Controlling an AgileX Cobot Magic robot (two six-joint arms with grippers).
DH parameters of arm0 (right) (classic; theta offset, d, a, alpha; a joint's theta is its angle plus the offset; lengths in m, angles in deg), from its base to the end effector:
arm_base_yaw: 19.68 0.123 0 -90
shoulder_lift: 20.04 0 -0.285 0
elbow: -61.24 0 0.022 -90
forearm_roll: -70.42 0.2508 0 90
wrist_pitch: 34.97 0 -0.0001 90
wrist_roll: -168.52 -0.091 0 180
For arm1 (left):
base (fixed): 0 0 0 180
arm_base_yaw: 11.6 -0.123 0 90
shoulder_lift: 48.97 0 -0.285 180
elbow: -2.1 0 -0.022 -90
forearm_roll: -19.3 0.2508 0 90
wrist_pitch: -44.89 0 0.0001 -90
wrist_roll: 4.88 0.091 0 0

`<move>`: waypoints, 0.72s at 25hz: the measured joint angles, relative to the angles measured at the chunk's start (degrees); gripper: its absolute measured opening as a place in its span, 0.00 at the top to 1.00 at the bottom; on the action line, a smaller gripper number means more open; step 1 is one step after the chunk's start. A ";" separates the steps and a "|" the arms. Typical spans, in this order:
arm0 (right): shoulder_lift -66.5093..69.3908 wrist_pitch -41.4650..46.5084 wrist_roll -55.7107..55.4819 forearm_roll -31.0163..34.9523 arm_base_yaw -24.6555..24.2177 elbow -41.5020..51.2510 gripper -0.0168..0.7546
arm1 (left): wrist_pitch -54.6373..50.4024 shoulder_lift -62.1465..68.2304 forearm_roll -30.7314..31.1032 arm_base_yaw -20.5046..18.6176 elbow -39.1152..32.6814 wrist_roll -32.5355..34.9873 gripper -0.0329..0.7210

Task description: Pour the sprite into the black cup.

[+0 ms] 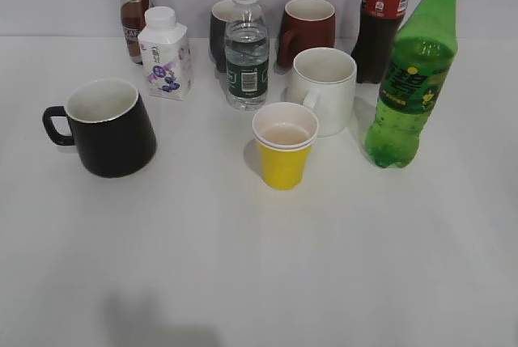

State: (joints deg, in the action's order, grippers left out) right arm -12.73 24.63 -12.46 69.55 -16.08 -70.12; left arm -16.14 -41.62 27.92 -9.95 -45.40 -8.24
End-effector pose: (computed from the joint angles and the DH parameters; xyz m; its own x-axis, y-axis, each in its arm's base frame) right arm -0.0051 -0.0015 0.2786 -0.4309 -0.0177 -0.9022 -0.0469 0.9989 0.0029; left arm -0.0086 0.0122 0.2828 -0.4332 0.0270 -0.9009 -0.0833 0.9941 0.0699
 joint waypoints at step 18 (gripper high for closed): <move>0.00 0.00 0.04 0.00 0.00 0.00 0.24 | 0.00 0.00 0.00 0.00 0.00 0.00 0.64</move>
State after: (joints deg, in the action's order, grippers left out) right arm -12.73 24.63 -12.42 69.55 -16.08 -70.12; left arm -16.14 -41.62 27.92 -9.95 -45.40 -8.24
